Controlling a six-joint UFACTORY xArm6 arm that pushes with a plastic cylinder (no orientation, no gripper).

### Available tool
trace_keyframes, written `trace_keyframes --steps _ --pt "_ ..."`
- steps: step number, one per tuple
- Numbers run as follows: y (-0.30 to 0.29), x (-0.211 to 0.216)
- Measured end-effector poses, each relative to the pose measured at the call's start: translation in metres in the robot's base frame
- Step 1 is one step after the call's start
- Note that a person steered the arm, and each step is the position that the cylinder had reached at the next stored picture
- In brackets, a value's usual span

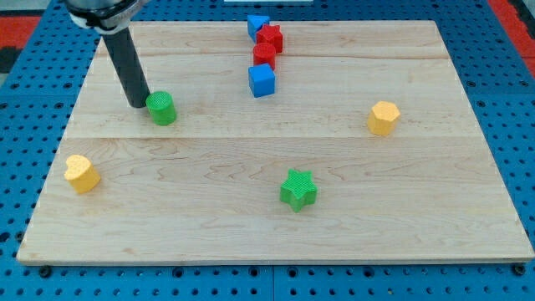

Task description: Place the yellow heart below the green circle

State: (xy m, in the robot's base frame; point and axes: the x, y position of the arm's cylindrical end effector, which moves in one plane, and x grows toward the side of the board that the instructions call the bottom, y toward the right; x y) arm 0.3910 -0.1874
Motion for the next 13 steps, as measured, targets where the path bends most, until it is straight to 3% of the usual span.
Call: trace_keyframes --steps 3,5,9,10,13 --pt "-0.013 0.053" --pt "-0.013 0.058" --pt "-0.069 0.059" --pt "-0.087 0.096" --pt "-0.089 0.130"
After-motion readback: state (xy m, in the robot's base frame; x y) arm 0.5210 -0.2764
